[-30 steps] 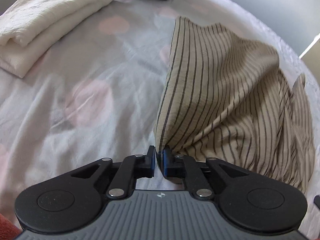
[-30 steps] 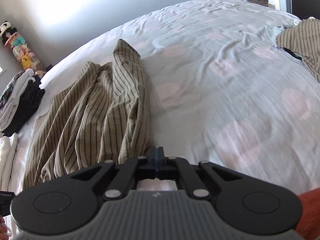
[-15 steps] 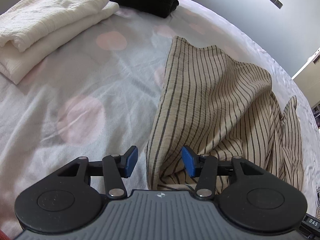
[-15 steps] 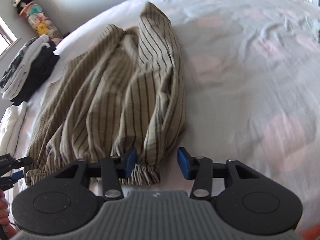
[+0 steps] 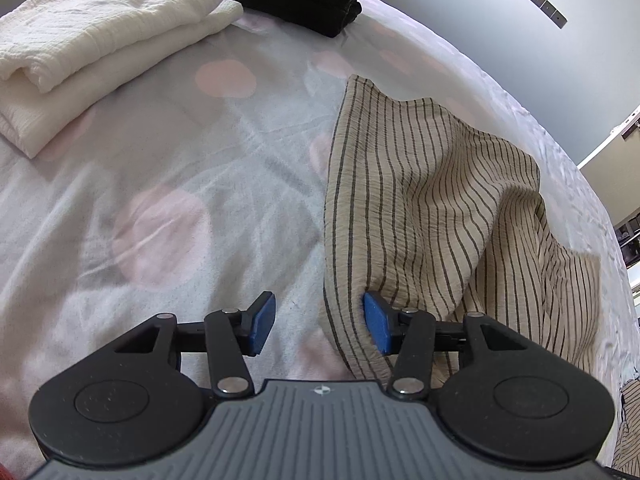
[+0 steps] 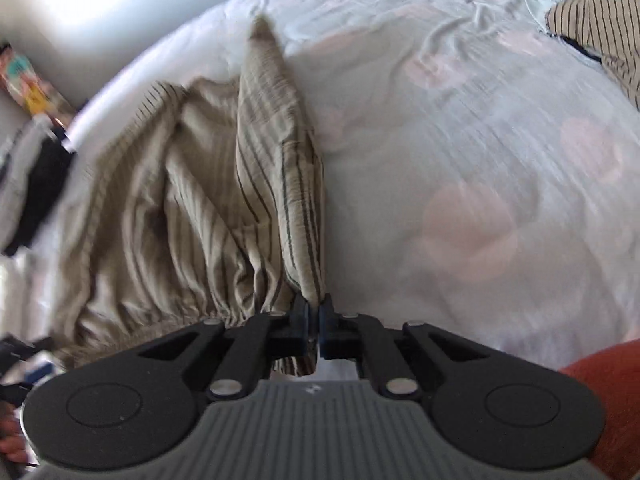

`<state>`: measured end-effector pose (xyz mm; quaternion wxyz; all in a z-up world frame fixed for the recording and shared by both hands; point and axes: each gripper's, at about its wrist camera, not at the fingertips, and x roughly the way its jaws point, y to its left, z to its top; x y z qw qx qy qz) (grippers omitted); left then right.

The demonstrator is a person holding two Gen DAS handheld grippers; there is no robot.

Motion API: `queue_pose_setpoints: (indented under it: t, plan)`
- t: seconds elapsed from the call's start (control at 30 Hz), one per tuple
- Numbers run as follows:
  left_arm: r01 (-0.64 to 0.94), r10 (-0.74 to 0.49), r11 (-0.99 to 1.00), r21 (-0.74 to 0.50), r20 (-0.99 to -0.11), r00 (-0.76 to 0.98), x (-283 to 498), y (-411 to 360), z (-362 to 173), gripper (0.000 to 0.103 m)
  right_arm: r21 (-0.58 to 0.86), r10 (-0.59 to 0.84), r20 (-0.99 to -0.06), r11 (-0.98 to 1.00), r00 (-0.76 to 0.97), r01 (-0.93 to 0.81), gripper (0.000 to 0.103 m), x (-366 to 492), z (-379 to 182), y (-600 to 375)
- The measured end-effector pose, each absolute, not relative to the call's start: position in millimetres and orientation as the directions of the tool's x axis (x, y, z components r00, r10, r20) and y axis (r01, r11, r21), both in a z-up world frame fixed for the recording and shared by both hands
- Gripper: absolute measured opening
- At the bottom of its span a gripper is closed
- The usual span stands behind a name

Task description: Fold clothes

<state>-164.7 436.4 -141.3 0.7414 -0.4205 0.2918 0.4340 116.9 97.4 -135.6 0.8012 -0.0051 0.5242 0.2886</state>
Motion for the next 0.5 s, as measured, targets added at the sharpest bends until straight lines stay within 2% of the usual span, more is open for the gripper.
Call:
queue_pose_setpoints:
  t: [0.13,0.27,0.3,0.33,0.47,0.5]
  plan:
    - [-0.893,0.392,0.268,-0.363,-0.805,0.445,-164,438,-143,0.061,0.220,0.378,-0.894,0.838,0.241,-0.498,0.007,121,-147,117]
    - [-0.892,0.405,0.298,-0.340,-0.801,0.440,-160,435,-141,0.061,0.245,0.423,-0.865,0.825,0.269,-0.509,0.013,115,-138,113]
    - [-0.892,0.411,0.303,-0.336,-0.798,0.441,-160,435,-140,0.061,0.258,0.445,-0.850,0.820,0.284,-0.511,0.021,113,-135,112]
    - [-0.892,0.418,0.307,-0.333,-0.794,0.441,-159,434,-139,0.061,0.271,0.466,-0.833,0.814,0.298,-0.514,0.034,111,-131,110]
    - [-0.895,0.456,0.317,-0.313,-0.777,0.433,-156,435,-133,0.060,0.322,0.548,-0.759,0.786,0.353,-0.528,0.040,103,-116,103]
    - [-0.896,0.468,0.324,-0.304,-0.771,0.431,-154,435,-132,0.060,0.334,0.567,-0.738,0.778,0.366,-0.532,0.044,101,-112,101]
